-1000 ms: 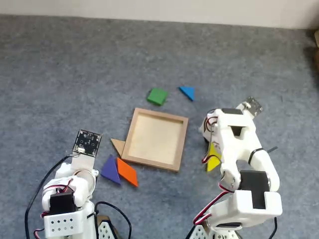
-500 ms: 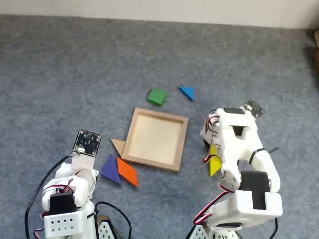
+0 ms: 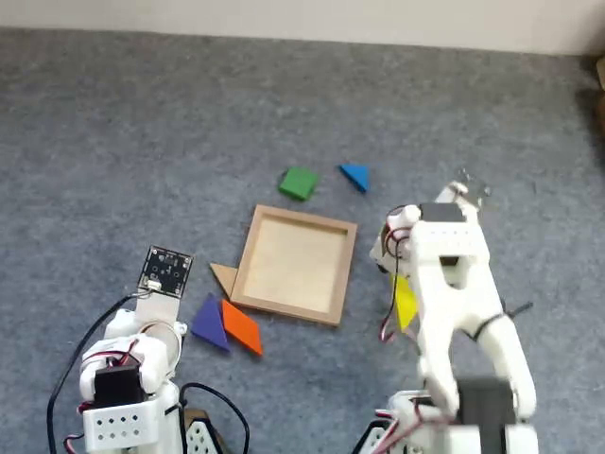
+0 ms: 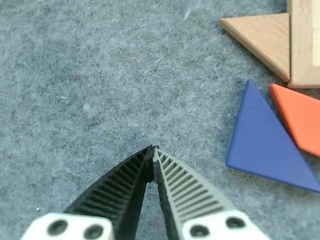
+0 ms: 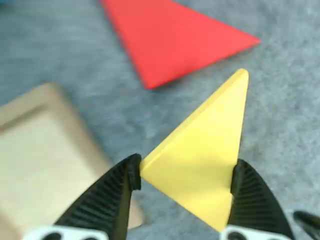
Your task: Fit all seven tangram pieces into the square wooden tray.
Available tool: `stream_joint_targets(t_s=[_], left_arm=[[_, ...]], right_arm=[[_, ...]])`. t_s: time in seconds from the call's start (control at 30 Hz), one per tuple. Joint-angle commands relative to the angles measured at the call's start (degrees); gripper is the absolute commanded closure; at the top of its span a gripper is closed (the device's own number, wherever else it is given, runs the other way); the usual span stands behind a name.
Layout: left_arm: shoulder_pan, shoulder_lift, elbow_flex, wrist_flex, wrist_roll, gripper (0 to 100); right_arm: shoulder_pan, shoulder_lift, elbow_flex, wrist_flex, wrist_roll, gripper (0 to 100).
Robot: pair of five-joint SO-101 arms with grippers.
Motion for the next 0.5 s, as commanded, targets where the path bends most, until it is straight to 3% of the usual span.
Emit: stream_joint_targets(t_s=[0.0, 0.2, 0.47], left_arm=[[-0.92, -1.71, 1.19, 0.53, -0.53, 100], [-0.92, -1.71, 1.19, 0.53, -0.53, 100], [-0.92, -1.71, 1.19, 0.53, -0.53, 100]], right_arm=[[-6.11, -9.63, -1.54, 1.01, 6.07, 80.6], [-17.36, -10.42, -4.62, 0.4, 8.79, 80.6], [-23.87, 4.53, -12.97, -4.35, 8.53, 80.6]])
